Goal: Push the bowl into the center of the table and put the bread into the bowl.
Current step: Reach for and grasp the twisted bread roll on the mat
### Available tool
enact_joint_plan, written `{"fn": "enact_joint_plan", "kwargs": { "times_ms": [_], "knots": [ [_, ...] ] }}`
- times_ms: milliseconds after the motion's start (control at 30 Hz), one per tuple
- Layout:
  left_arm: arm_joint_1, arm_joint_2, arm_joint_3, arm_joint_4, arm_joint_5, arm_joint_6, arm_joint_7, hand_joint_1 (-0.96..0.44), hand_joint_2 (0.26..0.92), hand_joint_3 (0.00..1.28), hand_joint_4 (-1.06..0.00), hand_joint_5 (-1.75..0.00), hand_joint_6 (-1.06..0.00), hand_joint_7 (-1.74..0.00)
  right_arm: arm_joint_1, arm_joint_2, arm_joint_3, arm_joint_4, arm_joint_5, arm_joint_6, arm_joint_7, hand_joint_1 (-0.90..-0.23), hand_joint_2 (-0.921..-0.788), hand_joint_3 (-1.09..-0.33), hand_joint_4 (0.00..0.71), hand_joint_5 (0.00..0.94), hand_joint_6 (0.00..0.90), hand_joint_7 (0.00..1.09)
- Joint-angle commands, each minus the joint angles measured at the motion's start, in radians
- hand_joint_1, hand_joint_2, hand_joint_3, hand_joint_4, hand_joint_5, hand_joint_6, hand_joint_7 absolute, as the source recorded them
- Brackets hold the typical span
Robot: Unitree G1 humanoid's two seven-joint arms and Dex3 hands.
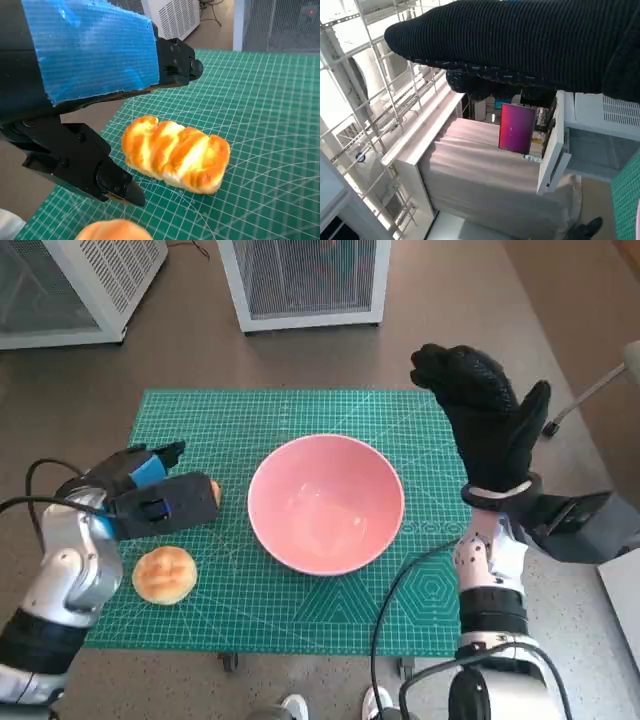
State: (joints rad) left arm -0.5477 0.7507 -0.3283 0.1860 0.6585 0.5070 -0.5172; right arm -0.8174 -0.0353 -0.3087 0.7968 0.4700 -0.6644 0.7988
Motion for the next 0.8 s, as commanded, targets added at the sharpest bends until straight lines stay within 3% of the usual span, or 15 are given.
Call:
{"fn": "enact_joint_plan", "kwargs": {
  "times_ms": [33,467,600,633,667,700,733,800],
  "knots": [
    [-0.031,-0.028,-0.016,0.079,0.014,-0.045,0.037,-0.08,0.730,0.01,-0.18,-0.02,-0.26,-0.03,0.021,0.002,0.001,-0.004,0.006,0.000,-0.007,-0.522,-0.921,-0.512,0.328,0.002,0.500,0.01],
    [-0.112,-0.088,-0.075,0.316,0.048,-0.143,0.105,0.05,0.820,0.05,-0.38,-0.03,-0.46,-0.06,0.030,0.006,0.004,-0.027,0.020,0.007,0.005,-0.521,-0.921,-0.512,0.328,0.001,0.500,0.01],
    [-0.142,-0.093,-0.104,0.405,0.072,-0.200,0.129,0.07,0.867,0.06,-0.59,-0.10,-0.58,-0.08,0.033,0.005,0.005,-0.031,0.024,0.006,0.010,-0.514,-0.921,-0.513,0.327,0.001,0.500,0.01],
    [-0.147,-0.093,-0.108,0.420,0.075,-0.211,0.134,0.13,0.878,0.08,-0.59,-0.34,-0.61,-0.10,0.033,0.005,0.005,-0.031,0.025,0.005,0.010,-0.514,-0.921,-0.513,0.328,0.001,0.500,0.01],
    [-0.154,-0.092,-0.113,0.438,0.077,-0.224,0.137,0.21,0.893,0.13,-0.57,-0.71,-0.66,-0.12,0.035,0.004,0.006,-0.032,0.026,0.006,0.012,-0.513,-0.921,-0.513,0.328,0.001,0.500,0.01],
    [-0.160,-0.088,-0.115,0.452,0.077,-0.235,0.136,0.13,0.903,0.14,-0.59,-0.94,-0.59,-0.50,0.037,0.004,0.006,-0.034,0.027,0.006,0.013,-0.512,-0.921,-0.513,0.328,0.001,0.499,0.01],
    [-0.164,-0.086,-0.115,0.461,0.076,-0.243,0.136,0.09,0.909,0.13,-0.60,-1.09,-0.59,-0.71,0.038,0.004,0.006,-0.036,0.028,0.007,0.014,-0.511,-0.921,-0.513,0.328,0.001,0.498,0.01],
    [-0.172,-0.084,-0.113,0.472,0.075,-0.250,0.131,0.04,0.915,0.11,-0.62,-1.21,-0.61,-0.86,0.041,0.004,0.006,-0.039,0.030,0.008,0.016,-0.511,-0.921,-0.513,0.328,0.001,0.497,0.01]
  ]
}}
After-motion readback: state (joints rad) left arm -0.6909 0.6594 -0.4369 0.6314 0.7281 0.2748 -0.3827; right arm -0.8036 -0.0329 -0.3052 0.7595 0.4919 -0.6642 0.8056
